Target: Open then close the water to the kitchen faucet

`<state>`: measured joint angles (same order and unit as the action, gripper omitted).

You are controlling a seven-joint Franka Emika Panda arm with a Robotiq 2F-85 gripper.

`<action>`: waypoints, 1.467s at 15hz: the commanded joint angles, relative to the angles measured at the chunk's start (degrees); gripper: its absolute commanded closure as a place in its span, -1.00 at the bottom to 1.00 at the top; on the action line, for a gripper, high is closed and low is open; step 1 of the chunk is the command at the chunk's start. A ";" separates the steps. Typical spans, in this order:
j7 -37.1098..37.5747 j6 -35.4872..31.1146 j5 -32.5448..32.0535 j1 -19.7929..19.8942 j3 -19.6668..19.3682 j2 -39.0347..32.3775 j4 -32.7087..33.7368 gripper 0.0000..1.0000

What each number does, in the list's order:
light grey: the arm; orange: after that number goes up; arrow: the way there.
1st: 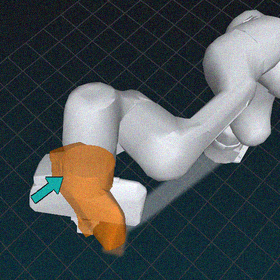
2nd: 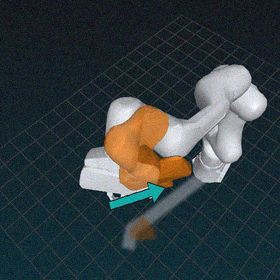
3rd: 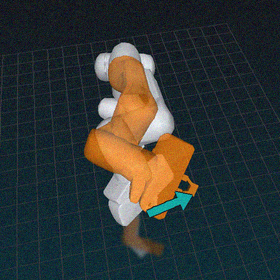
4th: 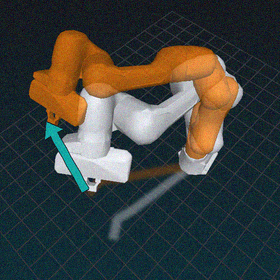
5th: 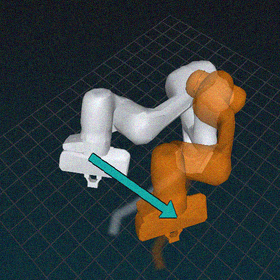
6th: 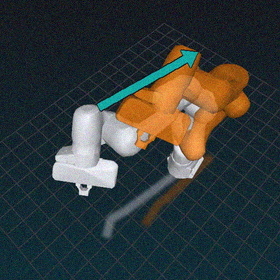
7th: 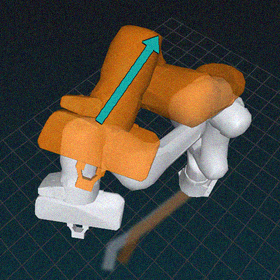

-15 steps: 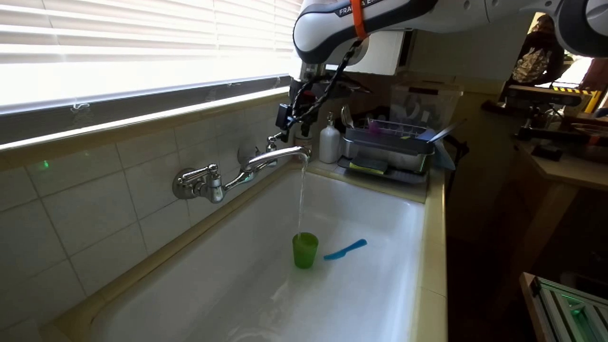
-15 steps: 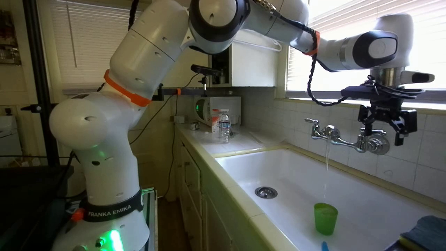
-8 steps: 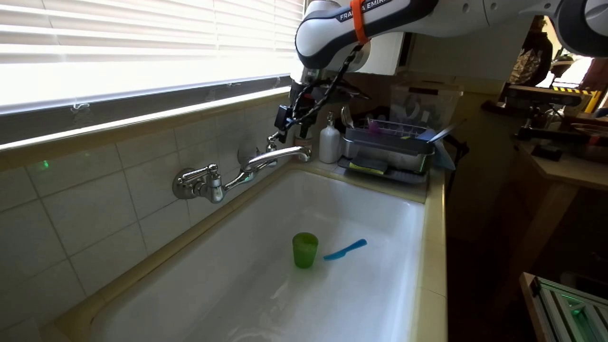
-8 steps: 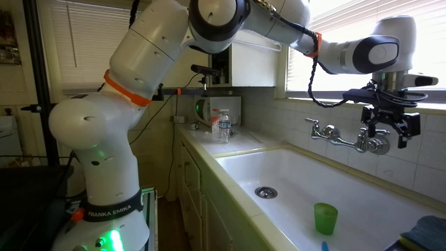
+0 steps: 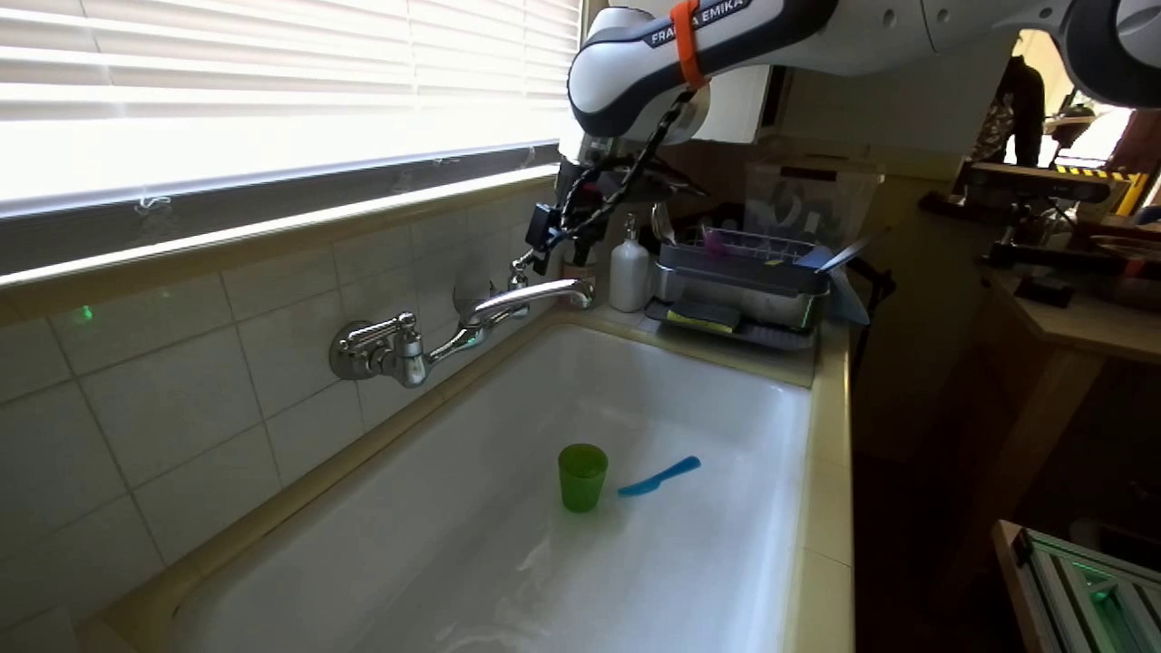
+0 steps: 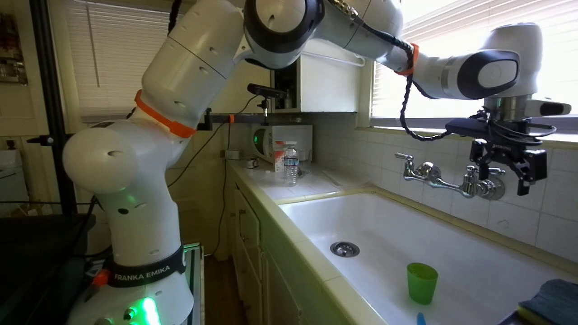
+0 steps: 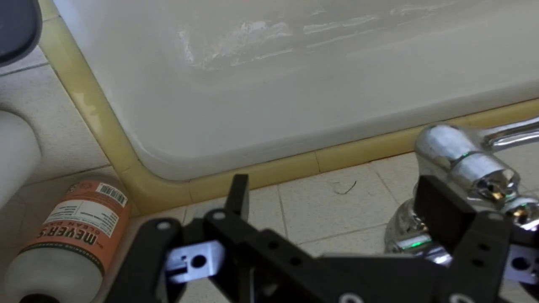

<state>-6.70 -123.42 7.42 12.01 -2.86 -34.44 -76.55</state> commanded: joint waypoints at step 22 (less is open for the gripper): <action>-6.89 6.54 0.02 1.28 -0.66 12.26 -11.73 -1.00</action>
<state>-10.76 -119.63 8.13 13.24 -3.63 -26.39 -82.66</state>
